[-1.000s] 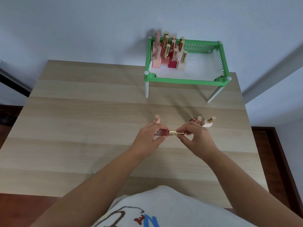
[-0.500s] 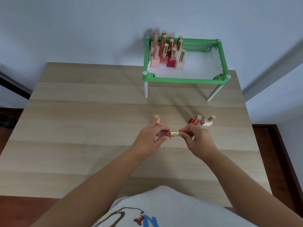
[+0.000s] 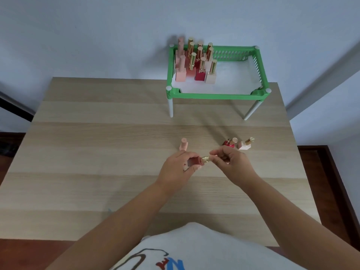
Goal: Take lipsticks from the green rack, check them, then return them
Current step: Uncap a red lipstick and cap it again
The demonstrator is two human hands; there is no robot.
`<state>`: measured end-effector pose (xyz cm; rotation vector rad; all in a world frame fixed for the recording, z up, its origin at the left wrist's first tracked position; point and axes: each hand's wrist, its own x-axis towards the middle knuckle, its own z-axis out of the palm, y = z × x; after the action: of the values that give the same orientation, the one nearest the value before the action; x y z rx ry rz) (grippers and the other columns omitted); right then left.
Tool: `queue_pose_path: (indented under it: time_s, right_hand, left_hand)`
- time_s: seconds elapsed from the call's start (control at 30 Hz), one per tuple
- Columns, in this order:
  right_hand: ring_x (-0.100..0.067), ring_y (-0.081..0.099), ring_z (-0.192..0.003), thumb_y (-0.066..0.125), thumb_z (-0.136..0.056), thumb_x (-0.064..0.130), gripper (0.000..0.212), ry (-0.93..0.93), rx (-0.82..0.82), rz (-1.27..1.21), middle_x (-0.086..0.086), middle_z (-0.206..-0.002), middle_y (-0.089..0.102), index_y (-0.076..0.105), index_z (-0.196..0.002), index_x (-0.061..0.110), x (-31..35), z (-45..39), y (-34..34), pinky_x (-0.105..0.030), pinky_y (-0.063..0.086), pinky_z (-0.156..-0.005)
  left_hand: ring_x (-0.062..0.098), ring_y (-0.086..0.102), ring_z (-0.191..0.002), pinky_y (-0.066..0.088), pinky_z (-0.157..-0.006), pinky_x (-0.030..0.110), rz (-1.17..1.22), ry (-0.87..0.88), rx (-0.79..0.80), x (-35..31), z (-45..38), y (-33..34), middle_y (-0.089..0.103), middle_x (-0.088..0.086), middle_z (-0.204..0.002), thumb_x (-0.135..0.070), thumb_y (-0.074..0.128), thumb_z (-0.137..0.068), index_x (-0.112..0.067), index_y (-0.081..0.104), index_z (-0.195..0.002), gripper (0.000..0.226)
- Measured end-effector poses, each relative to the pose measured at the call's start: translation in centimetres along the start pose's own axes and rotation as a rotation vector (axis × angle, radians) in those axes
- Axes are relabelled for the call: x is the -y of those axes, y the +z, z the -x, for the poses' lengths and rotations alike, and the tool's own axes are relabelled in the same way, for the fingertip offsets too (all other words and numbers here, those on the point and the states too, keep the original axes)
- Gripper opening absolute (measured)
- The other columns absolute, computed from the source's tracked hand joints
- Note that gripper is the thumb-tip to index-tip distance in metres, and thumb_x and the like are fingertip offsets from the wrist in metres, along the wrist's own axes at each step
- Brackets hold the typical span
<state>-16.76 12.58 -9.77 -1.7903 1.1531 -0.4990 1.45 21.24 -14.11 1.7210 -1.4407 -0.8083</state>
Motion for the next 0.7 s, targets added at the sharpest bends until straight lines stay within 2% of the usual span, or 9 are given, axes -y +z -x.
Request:
queue_pose_path:
  time_s: [0.1, 0.17, 0.23, 0.37, 0.43, 0.53, 0.63, 0.7]
  right_hand:
    - [-0.006, 0.058, -0.066, 0.076, -0.077, 0.020, 0.014, -0.074, 0.070, 0.074, 0.008, -0.074, 0.066, 0.070, -0.090, 0.024, 0.1, -0.2, 0.3, -0.016, 0.049, -0.063]
    - [-0.007, 0.059, -0.069, 0.074, -0.078, 0.021, 0.014, -0.112, 0.098, 0.156, 0.007, -0.076, 0.066, 0.070, -0.092, 0.022, 0.1, -0.6, 0.4, -0.019, 0.049, -0.065]
    - [-0.004, 0.058, -0.069, 0.073, -0.078, 0.021, 0.013, -0.108, 0.071, 0.201, 0.008, -0.075, 0.065, 0.069, -0.090, 0.023, 0.0, -1.3, 0.4, -0.019, 0.048, -0.065]
    - [0.000, 0.053, -0.059, 0.076, -0.074, 0.023, 0.009, -0.044, -0.003, 0.238, 0.013, -0.060, 0.057, 0.068, -0.077, 0.028, -0.3, -3.2, 0.3, -0.021, 0.046, -0.062]
    - [0.001, 0.052, -0.057, 0.076, -0.074, 0.025, 0.007, -0.025, 0.003, 0.270, 0.014, -0.058, 0.056, 0.070, -0.076, 0.026, -0.5, -4.2, 0.5, -0.025, 0.046, -0.067]
    - [0.001, 0.054, -0.061, 0.073, -0.075, 0.023, 0.008, 0.000, 0.014, 0.291, 0.016, -0.062, 0.057, 0.069, -0.081, 0.026, -0.6, -5.2, 0.8, -0.027, 0.048, -0.066]
    - [-0.001, 0.055, -0.066, 0.070, -0.078, 0.026, 0.012, 0.019, 0.031, 0.323, 0.020, -0.063, 0.056, 0.069, -0.090, 0.028, -0.7, -6.1, 1.1, -0.026, 0.048, -0.065]
    - [0.002, 0.053, -0.066, 0.069, -0.080, 0.027, 0.014, 0.013, 0.038, 0.347, 0.021, -0.065, 0.056, 0.068, -0.094, 0.030, -0.6, -6.5, 1.2, -0.023, 0.044, -0.062]
  left_hand:
    - [-0.004, 0.059, -0.103, 0.055, -0.085, 0.031, 0.038, -0.080, 0.071, 0.6, 0.0, -0.1, 0.065, -0.011, -0.122, -0.045, 0.070, -0.082, -0.035, 0.065, -0.112, 0.032]
    - [-0.007, 0.059, -0.104, 0.053, -0.087, 0.025, 0.039, -0.138, 0.059, 1.4, 0.2, -0.3, 0.065, -0.015, -0.118, -0.055, 0.066, -0.080, -0.033, 0.063, -0.118, 0.043]
    - [-0.006, 0.059, -0.102, 0.051, -0.086, 0.020, -0.004, -0.218, 0.025, 2.3, 0.1, -0.7, 0.066, -0.013, -0.114, -0.056, 0.065, -0.080, -0.026, 0.065, -0.119, 0.049]
    - [0.005, 0.064, -0.090, 0.044, -0.077, 0.009, -0.009, -0.376, -0.074, 3.7, -0.9, -1.1, 0.069, -0.011, -0.097, -0.041, 0.073, -0.081, -0.024, 0.069, -0.102, 0.027]
    - [0.010, 0.064, -0.081, 0.049, -0.075, 0.016, -0.002, -0.400, -0.112, 3.8, -1.7, -1.1, 0.068, -0.010, -0.088, -0.037, 0.075, -0.080, -0.026, 0.066, -0.090, 0.018]
    - [0.012, 0.063, -0.083, 0.052, -0.078, 0.027, -0.013, -0.408, -0.114, 3.5, -2.9, -1.1, 0.067, -0.007, -0.088, -0.035, 0.074, -0.079, -0.023, 0.064, -0.095, 0.022]
    - [0.010, 0.061, -0.086, 0.050, -0.078, 0.026, -0.059, -0.372, -0.069, 3.0, -3.8, -1.0, 0.065, -0.007, -0.094, -0.033, 0.074, -0.079, -0.023, 0.063, -0.102, 0.027]
    - [0.007, 0.059, -0.085, 0.047, -0.074, 0.023, -0.107, -0.351, -0.049, 2.8, -4.2, -1.0, 0.064, -0.008, -0.097, -0.033, 0.073, -0.080, -0.023, 0.063, -0.105, 0.029]
